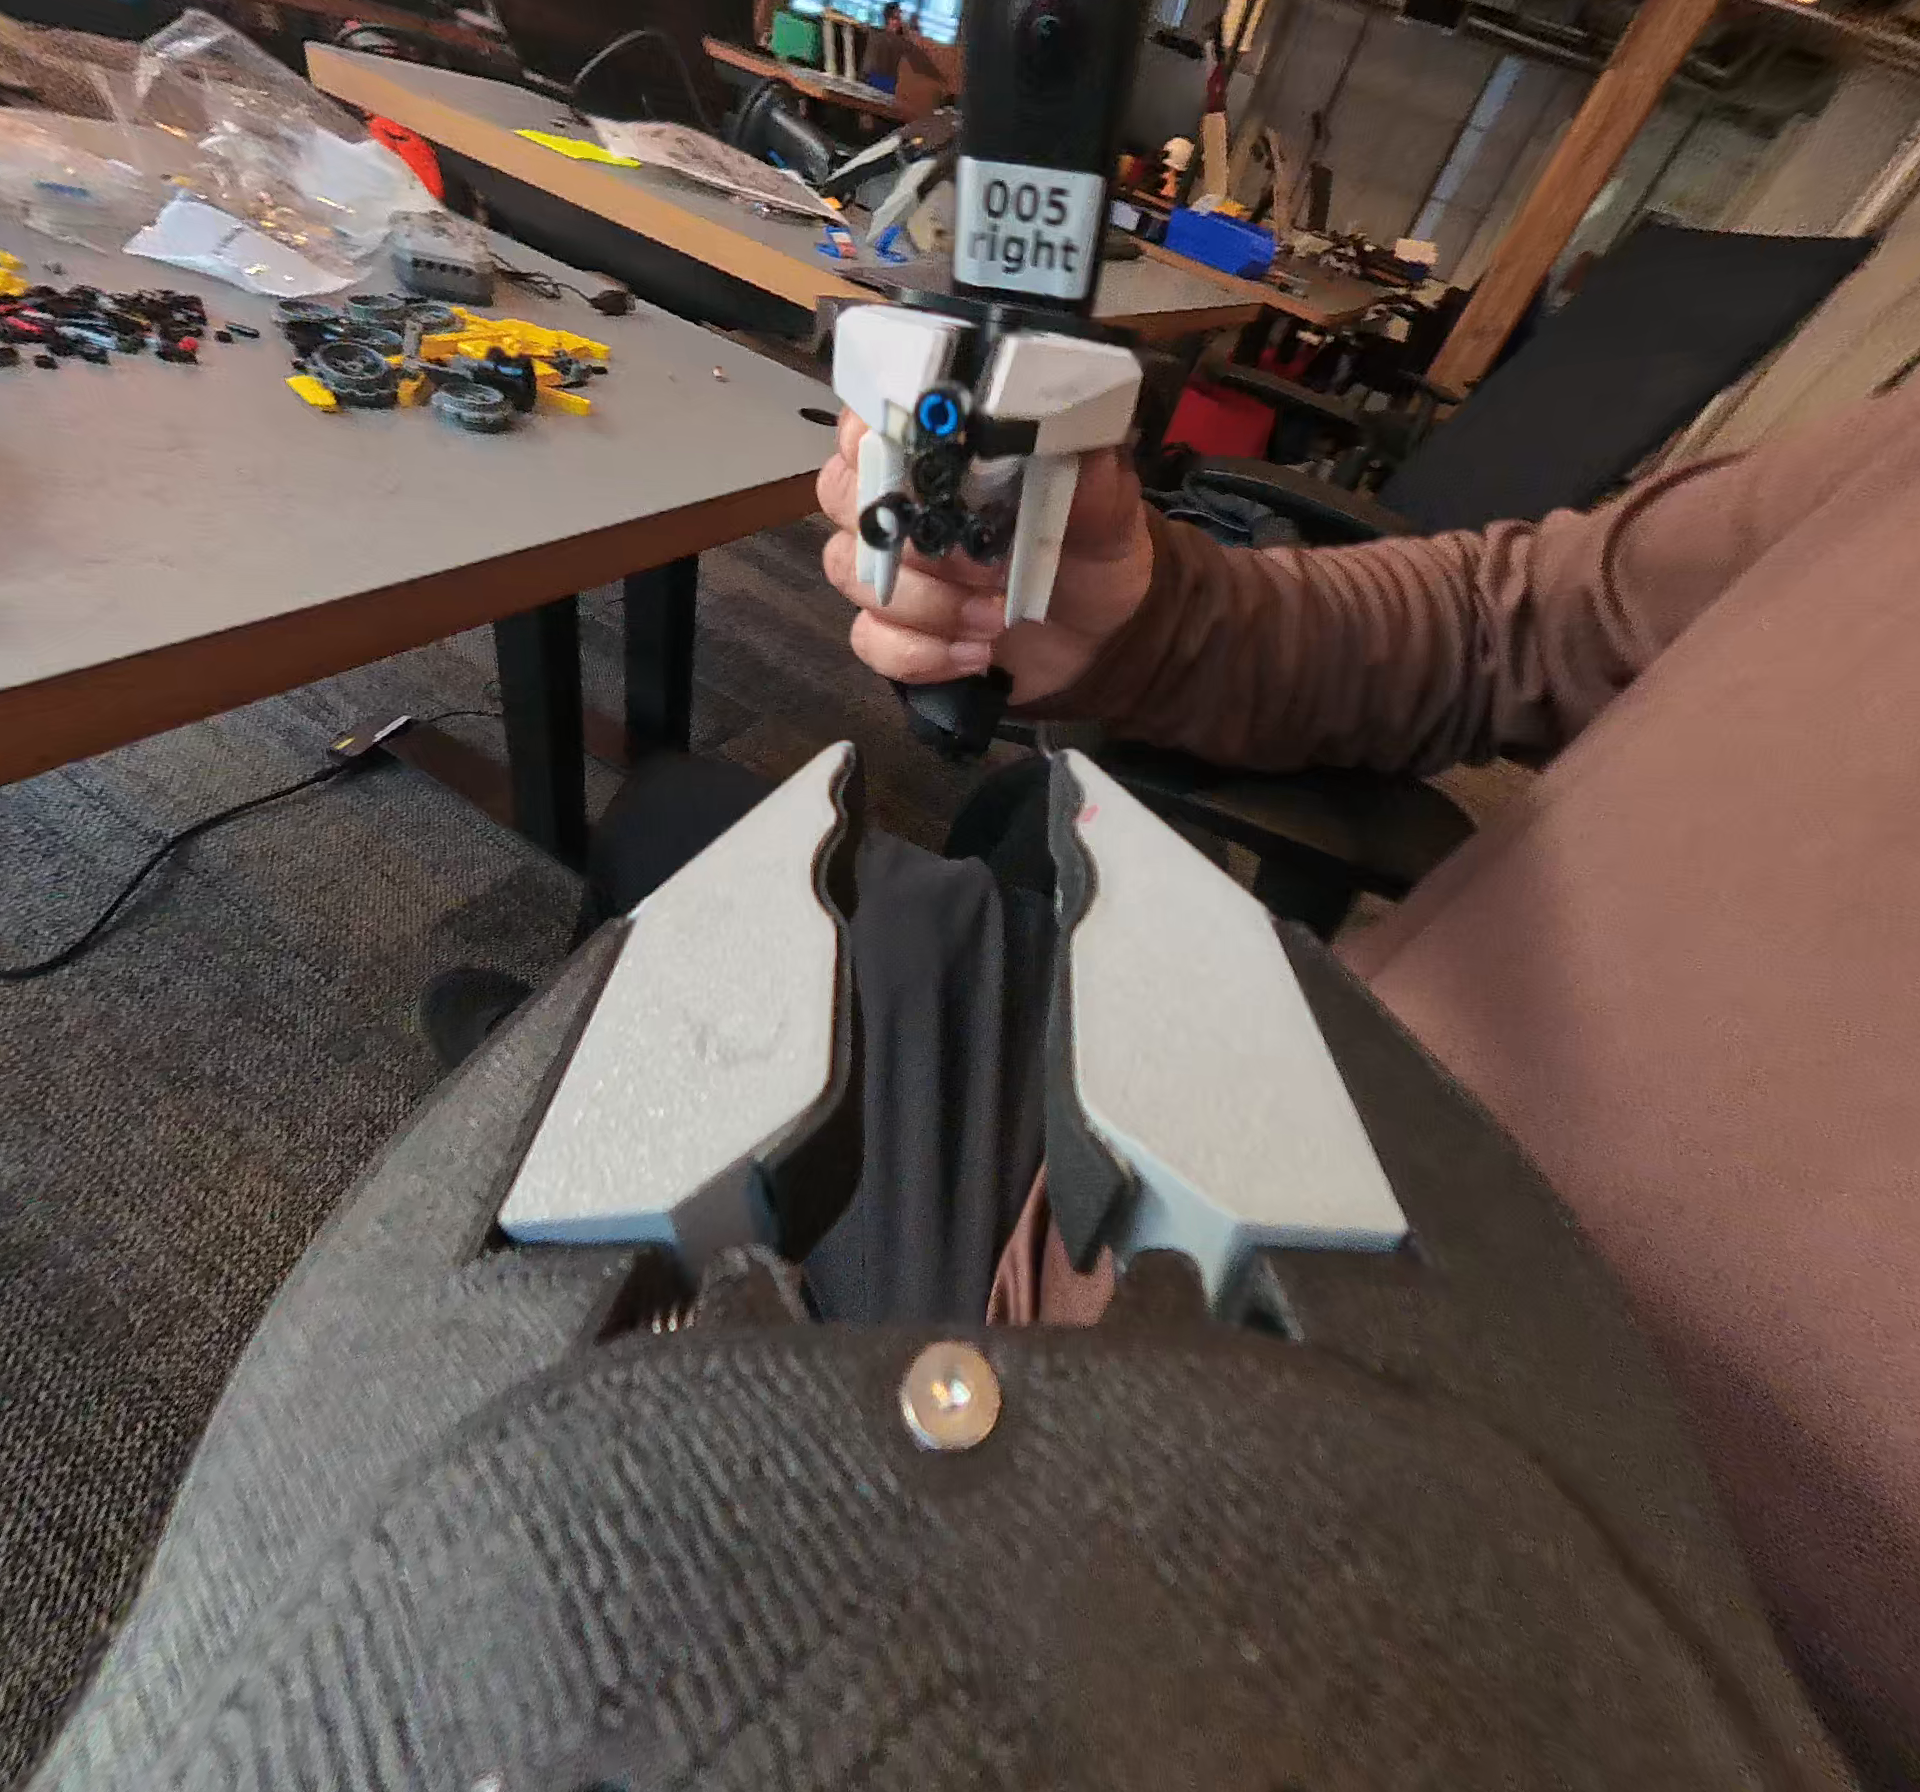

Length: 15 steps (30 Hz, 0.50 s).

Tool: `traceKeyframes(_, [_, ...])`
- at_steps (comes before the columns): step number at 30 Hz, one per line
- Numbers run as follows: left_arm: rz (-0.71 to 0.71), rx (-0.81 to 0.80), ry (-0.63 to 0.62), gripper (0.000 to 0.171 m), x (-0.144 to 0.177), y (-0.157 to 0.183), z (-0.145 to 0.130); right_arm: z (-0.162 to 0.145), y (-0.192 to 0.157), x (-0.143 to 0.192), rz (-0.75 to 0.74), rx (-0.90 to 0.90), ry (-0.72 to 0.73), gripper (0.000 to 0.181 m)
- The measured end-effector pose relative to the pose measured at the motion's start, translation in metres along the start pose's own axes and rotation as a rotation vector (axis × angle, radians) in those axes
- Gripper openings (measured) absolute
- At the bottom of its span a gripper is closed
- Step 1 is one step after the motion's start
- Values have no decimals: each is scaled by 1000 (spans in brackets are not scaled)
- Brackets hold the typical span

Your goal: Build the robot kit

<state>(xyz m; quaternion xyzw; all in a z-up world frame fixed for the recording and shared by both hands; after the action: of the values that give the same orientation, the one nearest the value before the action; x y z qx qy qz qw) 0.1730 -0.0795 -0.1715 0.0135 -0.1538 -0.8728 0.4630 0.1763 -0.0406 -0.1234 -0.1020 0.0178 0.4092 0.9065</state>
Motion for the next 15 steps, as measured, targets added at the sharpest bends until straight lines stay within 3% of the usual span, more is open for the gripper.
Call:
traceKeyframes(4, [55,33,54,32,-7,-12,29,9,7,4,-41,132,5,0])
traceKeyframes(7, [9,68,128,27,-6,-27,46,13,26,4,-124,288,-6,1])
traceKeyframes(15, [-152,193,167,11,-13,-105,51,1,90,-3,-302,705,-161,1])
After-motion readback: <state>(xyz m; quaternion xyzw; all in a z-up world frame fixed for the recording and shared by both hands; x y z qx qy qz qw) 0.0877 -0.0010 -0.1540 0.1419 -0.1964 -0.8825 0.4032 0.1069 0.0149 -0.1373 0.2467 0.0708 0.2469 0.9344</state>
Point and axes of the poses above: each gripper's, where its closed fingertips meet, x back along the fingers, z out of its top, y = z × x across the jaws, the point moved 2 cm from there along x, back along the fingers, and after that the axes turned 7 degrees about -z, right-handed, at the moved point
